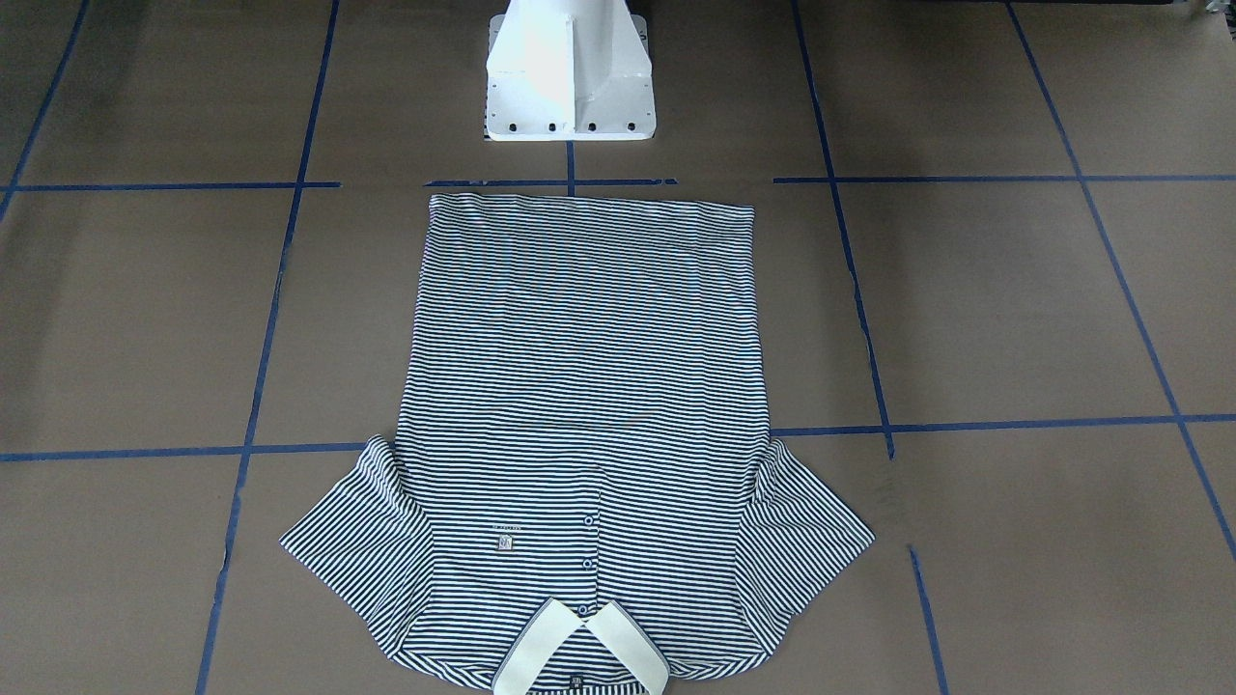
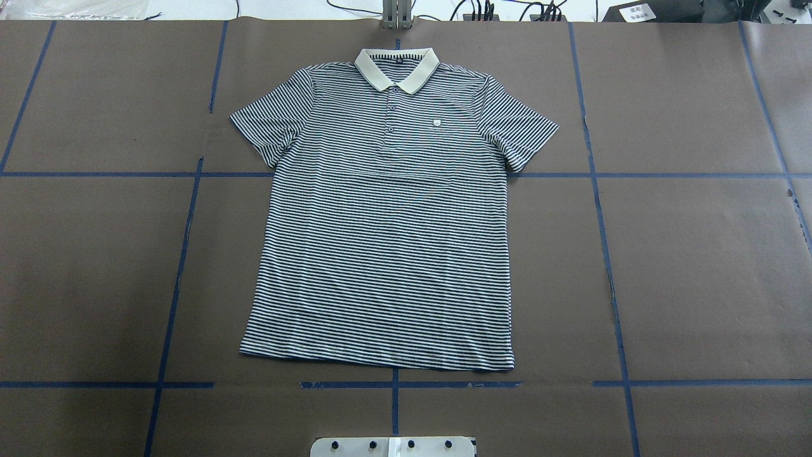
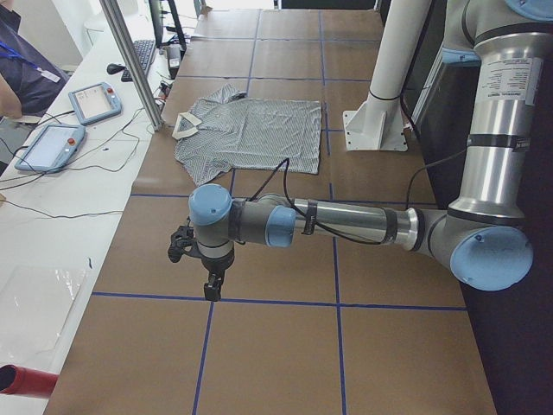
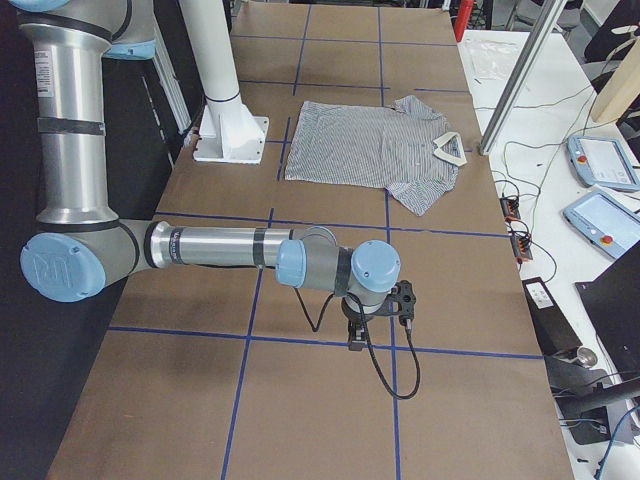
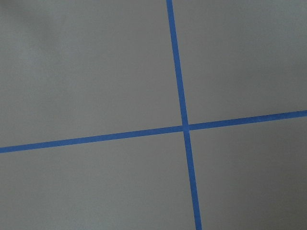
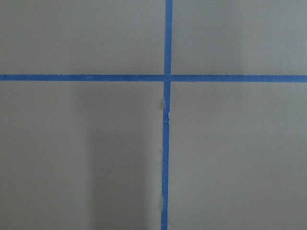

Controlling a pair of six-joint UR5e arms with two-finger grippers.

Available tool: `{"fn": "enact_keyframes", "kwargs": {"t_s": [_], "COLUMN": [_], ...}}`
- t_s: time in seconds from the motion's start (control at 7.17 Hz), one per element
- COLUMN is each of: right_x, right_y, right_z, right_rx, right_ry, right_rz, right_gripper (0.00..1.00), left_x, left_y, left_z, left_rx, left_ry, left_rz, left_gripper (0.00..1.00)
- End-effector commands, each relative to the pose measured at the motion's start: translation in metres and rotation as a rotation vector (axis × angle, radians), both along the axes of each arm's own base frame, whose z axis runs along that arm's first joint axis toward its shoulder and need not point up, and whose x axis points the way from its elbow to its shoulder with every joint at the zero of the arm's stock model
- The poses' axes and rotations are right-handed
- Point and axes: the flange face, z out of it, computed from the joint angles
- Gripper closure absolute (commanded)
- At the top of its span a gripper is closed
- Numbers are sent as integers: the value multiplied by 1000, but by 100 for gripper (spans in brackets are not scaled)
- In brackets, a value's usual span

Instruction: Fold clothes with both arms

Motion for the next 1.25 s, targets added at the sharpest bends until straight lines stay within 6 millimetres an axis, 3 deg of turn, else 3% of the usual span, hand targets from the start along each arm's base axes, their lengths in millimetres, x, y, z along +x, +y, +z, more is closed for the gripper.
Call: {"fn": "enact_keyframes", "kwargs": {"t_s": [0.0, 0.14, 0.28, 0.42, 0.56, 0.7, 0.84, 0.98, 1.12], "right_x": [0, -1, -3, -4, -21, -54, -88, -155, -217], "right_y": [-3, -19, -34, -53, -63, -78, -111, -143, -191], "right_z": [-2, -16, -33, -37, -20, -28, -50, -99, -151], "right_rx": [4, 29, 88, 192, 192, 300, 293, 216, 192], "right_ry": [2, 1, -2, -2, -14, -28, -53, -90, -118], "right_rz": [1, -1, 9, 22, 18, -22, 5, 31, 20], "right_gripper": [0, 0, 0, 0, 0, 0, 0, 0, 0], "left_x": [0, 0, 5, 8, 12, 38, 47, 62, 68], "left_y": [0, -7, -26, -46, -48, -51, -45, -50, -66], "left_z": [-1, -10, -40, -84, -106, -125, -116, -128, -147], "left_rx": [5, 27, 83, 164, 226, 396, 422, 428, 443], "left_ry": [0, 0, 0, 18, 63, 75, 85, 93, 102], "left_rz": [2, 1, 6, 11, 25, 68, 62, 74, 72], "left_gripper": [0, 0, 0, 0, 0, 0, 0, 0, 0]}}
